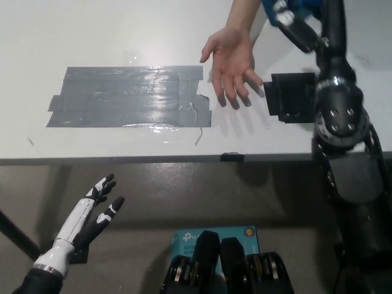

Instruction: A rubick's cube is kept in the black marked spot on the table and the robot uses its right arm to pick it up and hands it to a person

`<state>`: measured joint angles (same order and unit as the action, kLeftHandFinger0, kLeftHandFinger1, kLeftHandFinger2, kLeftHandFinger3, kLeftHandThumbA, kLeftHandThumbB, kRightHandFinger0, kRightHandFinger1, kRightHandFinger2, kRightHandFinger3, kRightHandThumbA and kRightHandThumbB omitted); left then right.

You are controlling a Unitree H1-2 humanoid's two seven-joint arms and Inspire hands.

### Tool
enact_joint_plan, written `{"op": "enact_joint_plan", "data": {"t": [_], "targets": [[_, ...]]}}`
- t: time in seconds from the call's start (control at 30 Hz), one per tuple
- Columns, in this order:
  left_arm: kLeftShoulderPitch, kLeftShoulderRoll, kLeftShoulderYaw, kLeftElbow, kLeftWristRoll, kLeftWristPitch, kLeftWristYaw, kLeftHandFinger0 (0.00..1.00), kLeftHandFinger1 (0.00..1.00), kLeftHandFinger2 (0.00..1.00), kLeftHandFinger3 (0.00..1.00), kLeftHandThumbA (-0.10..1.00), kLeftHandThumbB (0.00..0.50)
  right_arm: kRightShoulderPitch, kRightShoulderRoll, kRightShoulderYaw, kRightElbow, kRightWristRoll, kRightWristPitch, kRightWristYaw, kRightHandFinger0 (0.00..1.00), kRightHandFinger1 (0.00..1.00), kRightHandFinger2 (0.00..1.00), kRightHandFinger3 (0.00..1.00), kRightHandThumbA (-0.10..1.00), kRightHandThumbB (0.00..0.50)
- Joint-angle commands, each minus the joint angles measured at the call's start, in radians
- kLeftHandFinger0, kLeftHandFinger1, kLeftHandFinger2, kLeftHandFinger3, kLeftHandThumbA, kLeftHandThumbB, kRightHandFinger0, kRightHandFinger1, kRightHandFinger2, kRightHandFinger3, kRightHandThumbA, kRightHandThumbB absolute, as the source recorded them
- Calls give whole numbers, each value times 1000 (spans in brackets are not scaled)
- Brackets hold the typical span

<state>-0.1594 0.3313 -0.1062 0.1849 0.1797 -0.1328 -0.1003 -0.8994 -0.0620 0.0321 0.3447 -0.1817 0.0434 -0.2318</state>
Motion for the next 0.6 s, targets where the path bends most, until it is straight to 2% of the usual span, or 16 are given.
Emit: {"op": "enact_joint_plan", "data": {"t": [0.0, 0.03, 0.13, 0.27, 0.33, 0.43, 0.47, 0.57], "targets": [[-24, 17, 9, -11, 1, -34, -13, 1000, 1000, 1000, 1000, 885, 128, -106, 10, 46, 83, -60, 11, 11, 41, 520, 931, 1000, -100, 193], [-27, 16, 8, -7, 1, -37, -12, 1000, 1000, 1000, 1000, 885, 129, -123, 11, 57, 127, -66, -4, 7, 3, 483, 899, 982, -100, 173], [-30, 16, 7, -1, 4, -43, -10, 1000, 1000, 1000, 1000, 885, 131, -166, 21, 83, 239, -79, -36, -3, 2, 433, 875, 956, -100, 177], [-31, 16, 5, -11, 4, -32, -14, 1000, 1000, 1000, 1000, 886, 129, -231, 34, 112, 405, -92, -79, -21, 0, 246, 662, 876, -100, 183], [-30, 16, 5, -13, 4, -28, -15, 1000, 1000, 1000, 1000, 884, 122, -257, 41, 115, 478, -90, -100, -30, 0, 200, 629, 861, -100, 182], [-34, 16, 4, -13, 6, -29, -15, 1000, 1000, 1000, 1000, 885, 123, -301, 49, 117, 585, -89, -114, -45, 0, 306, 812, 901, -100, 177], [-34, 17, 5, -15, 4, -27, -16, 1000, 1000, 1000, 1000, 886, 123, -312, 50, 117, 617, -87, -120, -47, 0, 388, 850, 916, -100, 172], [-39, 17, 4, -13, 6, -29, -15, 1000, 1000, 1000, 1000, 890, 132, -349, 45, 119, 729, -85, -132, -60, 0, 420, 843, 914, -100, 166]]}}
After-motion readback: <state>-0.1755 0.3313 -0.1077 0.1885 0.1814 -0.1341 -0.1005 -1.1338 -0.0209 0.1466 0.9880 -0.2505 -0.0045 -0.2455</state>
